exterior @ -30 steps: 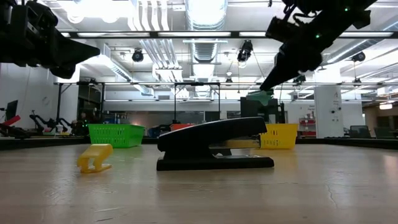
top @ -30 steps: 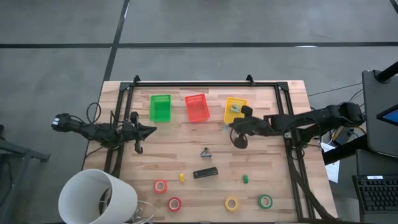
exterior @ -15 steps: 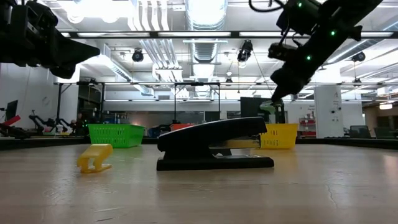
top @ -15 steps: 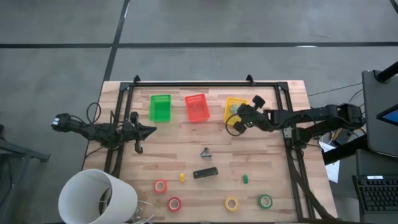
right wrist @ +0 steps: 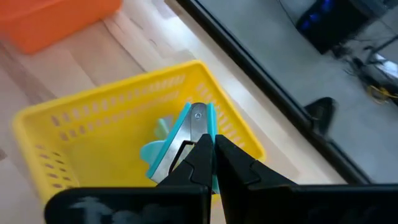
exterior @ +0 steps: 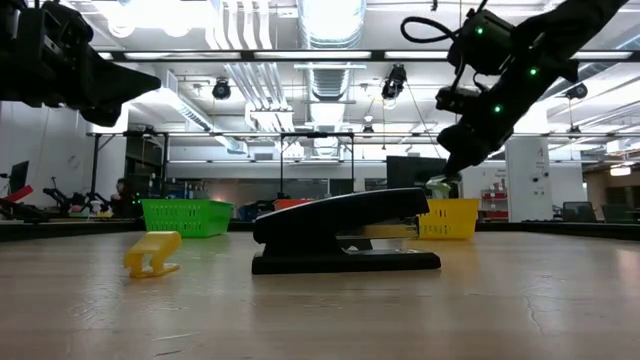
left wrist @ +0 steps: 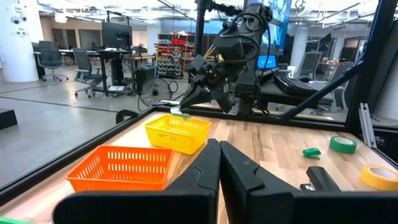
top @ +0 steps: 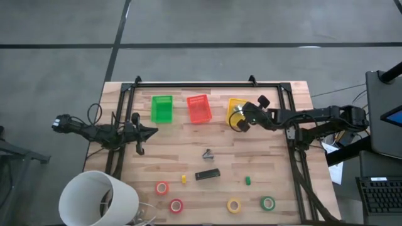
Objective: Pick and place Stapler, Stapler remover, tape
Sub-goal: Put the light blue staple remover into the yellow bin
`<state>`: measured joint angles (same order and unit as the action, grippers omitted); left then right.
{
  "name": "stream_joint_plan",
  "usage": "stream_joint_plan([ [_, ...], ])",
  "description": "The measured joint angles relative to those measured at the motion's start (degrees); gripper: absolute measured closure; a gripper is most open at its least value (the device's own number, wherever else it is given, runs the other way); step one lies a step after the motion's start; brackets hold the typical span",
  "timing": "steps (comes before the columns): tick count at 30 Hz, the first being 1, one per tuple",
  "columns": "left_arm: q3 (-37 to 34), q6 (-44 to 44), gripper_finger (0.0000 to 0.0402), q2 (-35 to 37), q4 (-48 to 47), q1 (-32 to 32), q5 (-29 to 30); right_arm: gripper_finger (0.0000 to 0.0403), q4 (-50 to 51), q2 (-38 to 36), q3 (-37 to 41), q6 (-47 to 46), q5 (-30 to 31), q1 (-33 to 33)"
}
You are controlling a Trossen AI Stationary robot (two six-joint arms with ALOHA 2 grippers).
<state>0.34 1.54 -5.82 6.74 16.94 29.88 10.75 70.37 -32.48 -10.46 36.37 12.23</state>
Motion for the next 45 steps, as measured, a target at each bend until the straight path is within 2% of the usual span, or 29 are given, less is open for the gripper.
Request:
stream_joint_plan([
  [4, 0.00, 0.00, 0.0392, 0.00, 0.00, 0.01, 0.00, 0.0394, -4.04, 0.00, 1.78, 0.91, -0.51, 0.04],
  [20, 0.00, -0.02, 0.0392, -0.01, 0.00, -0.01, 0.00, 0.0394, -4.66, 0.00, 3.20, -1.67, -5.06, 1.82],
  [25, 0.00, 0.00, 0.0392, -0.01, 0.02, 0.00, 0.00, 0.0394, -8.93, 0.02, 4.99, -1.26, -7.89, 2.12],
  [32, 0.00, -0.01, 0.0392, -0.01, 0.02, 0.01, -0.01, 0.0394, -10.32, 0.29, 5.19, -0.94, -8.42, 2.75],
  [45, 0.00, -0.02, 0.0392, 0.00, 0.02, 0.01, -0.01, 0.0386, -13.32, 11.59, 3.72, 0.73, -7.88, 3.08],
])
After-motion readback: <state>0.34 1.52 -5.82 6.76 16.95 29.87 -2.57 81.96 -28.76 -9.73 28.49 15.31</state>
